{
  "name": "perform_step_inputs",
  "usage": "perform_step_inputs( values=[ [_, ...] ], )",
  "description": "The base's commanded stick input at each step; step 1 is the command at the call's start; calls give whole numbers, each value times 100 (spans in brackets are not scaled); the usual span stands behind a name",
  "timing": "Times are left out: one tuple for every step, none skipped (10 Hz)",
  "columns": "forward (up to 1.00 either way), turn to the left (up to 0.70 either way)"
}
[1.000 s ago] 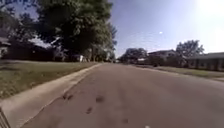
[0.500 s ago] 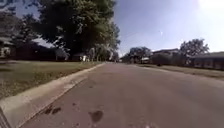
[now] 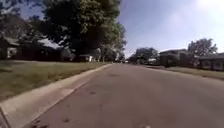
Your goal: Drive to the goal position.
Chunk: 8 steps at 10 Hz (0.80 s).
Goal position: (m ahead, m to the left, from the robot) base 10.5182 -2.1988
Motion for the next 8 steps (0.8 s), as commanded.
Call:
perform_step_inputs(
  values=[
    [100,0],
    [100,0],
    [100,0],
    [100,0],
    [100,0],
    [100,0],
    [100,0],
    [100,0]
  ],
)
